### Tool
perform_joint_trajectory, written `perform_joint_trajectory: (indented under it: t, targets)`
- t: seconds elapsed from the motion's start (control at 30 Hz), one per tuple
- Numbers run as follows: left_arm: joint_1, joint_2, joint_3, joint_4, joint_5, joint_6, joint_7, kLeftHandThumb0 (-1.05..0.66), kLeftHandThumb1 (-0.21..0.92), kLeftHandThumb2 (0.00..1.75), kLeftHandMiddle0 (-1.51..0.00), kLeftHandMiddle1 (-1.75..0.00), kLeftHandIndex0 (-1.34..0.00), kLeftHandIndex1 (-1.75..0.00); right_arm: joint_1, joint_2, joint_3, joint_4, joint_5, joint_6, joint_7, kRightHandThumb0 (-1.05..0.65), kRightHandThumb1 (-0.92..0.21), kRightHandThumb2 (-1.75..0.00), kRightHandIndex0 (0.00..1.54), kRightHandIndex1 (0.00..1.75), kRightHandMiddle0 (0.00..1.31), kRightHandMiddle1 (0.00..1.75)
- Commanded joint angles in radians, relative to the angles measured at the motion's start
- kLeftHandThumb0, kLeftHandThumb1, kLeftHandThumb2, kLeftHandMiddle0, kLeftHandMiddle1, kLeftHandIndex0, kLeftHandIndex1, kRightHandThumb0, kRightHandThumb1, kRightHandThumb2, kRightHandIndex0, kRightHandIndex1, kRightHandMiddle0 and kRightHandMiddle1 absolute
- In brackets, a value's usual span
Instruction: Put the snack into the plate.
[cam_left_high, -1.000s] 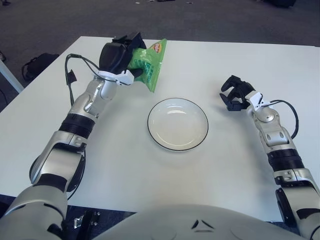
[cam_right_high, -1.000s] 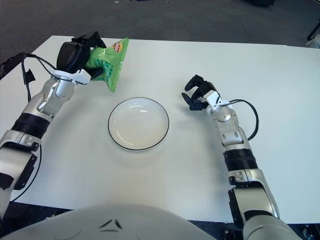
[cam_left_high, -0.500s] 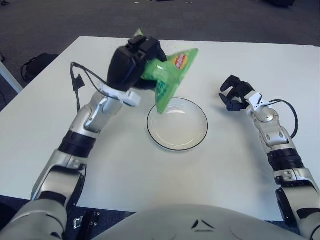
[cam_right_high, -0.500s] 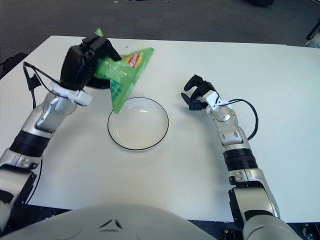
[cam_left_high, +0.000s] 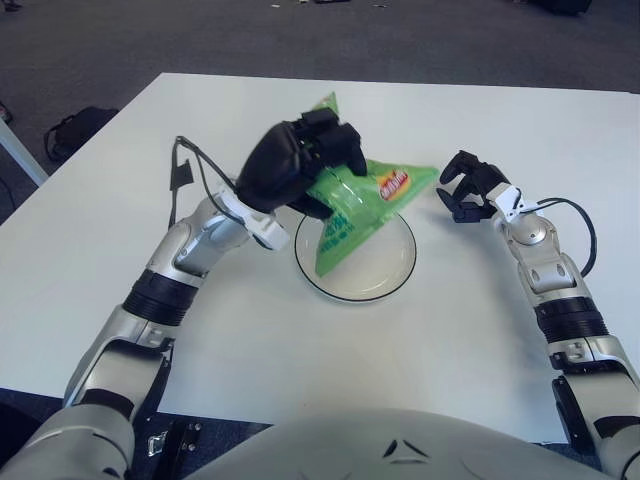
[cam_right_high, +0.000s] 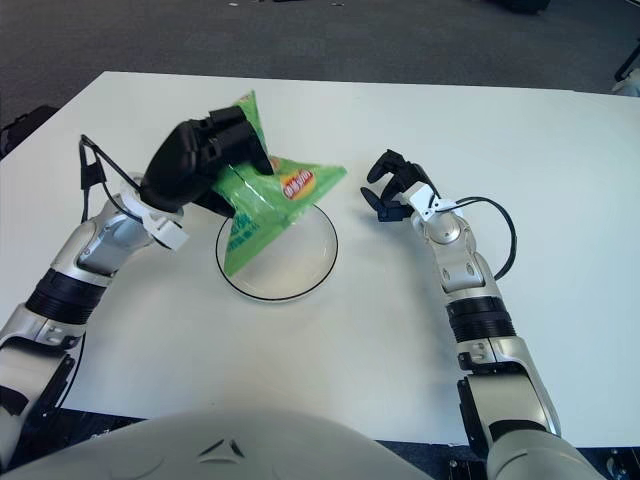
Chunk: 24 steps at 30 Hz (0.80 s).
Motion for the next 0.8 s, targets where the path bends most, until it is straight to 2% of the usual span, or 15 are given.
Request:
perform_joint_trajectory:
  t: [0.0, 0.1, 0.3, 0.43, 0.53, 0.63, 0.7, 0.73, 0.77]
  targets:
    - [0.020, -0.024, -0.001, 0.010, 0.002, -0.015, -0.012, 0.00, -0.02, 1.69, -0.88, -1.69, -0.64, -1.75, 0.115, 0.022, 0.065, 0.076, -0.038, 0.094, 0.050, -0.01, -0.54, -1.06, 0.34, 1.75, 0.33, 1.75]
    - [0.029, -0.045, 0.004, 0.012, 0.019, -0.021, -0.011, 0.00, -0.01, 1.67, -0.87, -1.69, -0.63, -1.75, 0.115, 0.021, 0.069, 0.069, -0.041, 0.103, 0.053, -0.01, -0.54, -1.06, 0.34, 1.75, 0.32, 1.75]
    - [0.055, -0.087, -0.002, -0.014, 0.058, 0.017, -0.029, 0.00, 0.02, 1.65, -0.85, -1.69, -0.61, -1.75, 0.107, 0.016, 0.082, 0.073, -0.056, 0.109, 0.058, -0.01, -0.53, -1.07, 0.35, 1.75, 0.33, 1.74]
    - [0.062, -0.097, -0.028, -0.029, 0.026, 0.050, -0.101, 0.00, 0.03, 1.64, -0.85, -1.70, -0.60, -1.75, 0.109, 0.014, 0.084, 0.068, -0.066, 0.107, 0.061, -0.01, -0.51, -1.09, 0.36, 1.75, 0.35, 1.74]
    - [0.033, -0.084, -0.046, -0.006, 0.055, 0.054, -0.146, 0.00, 0.00, 1.68, -0.86, -1.73, -0.62, -1.75, 0.113, 0.013, 0.085, 0.061, -0.069, 0.104, 0.062, -0.01, -0.50, -1.11, 0.37, 1.75, 0.35, 1.74]
    - [0.015, -0.077, -0.048, 0.011, 0.086, 0.052, -0.162, 0.00, 0.22, 1.44, -0.62, -1.74, -0.52, -1.75, 0.115, 0.012, 0.085, 0.057, -0.071, 0.104, 0.062, -0.01, -0.51, -1.09, 0.36, 1.75, 0.35, 1.74]
    - [0.014, -0.066, -0.048, 0.001, 0.111, 0.056, -0.179, 0.00, 0.27, 1.37, -0.55, -1.74, -0.50, -1.75, 0.115, 0.012, 0.085, 0.057, -0.073, 0.103, 0.061, -0.01, -0.52, -1.09, 0.36, 1.75, 0.34, 1.74]
    - [0.015, -0.050, -0.051, -0.009, 0.135, 0.059, -0.198, 0.00, 0.34, 1.29, -0.50, -1.74, -0.45, -1.74, 0.115, 0.012, 0.086, 0.058, -0.075, 0.101, 0.060, -0.01, -0.51, -1.10, 0.39, 1.75, 0.32, 1.74]
    - [0.015, -0.039, -0.054, -0.016, 0.152, 0.061, -0.211, 0.00, 0.52, 1.07, -0.38, -1.74, -0.35, -1.74, 0.115, 0.012, 0.086, 0.058, -0.076, 0.100, 0.059, -0.01, -0.50, -1.11, 0.44, 1.74, 0.29, 1.74]
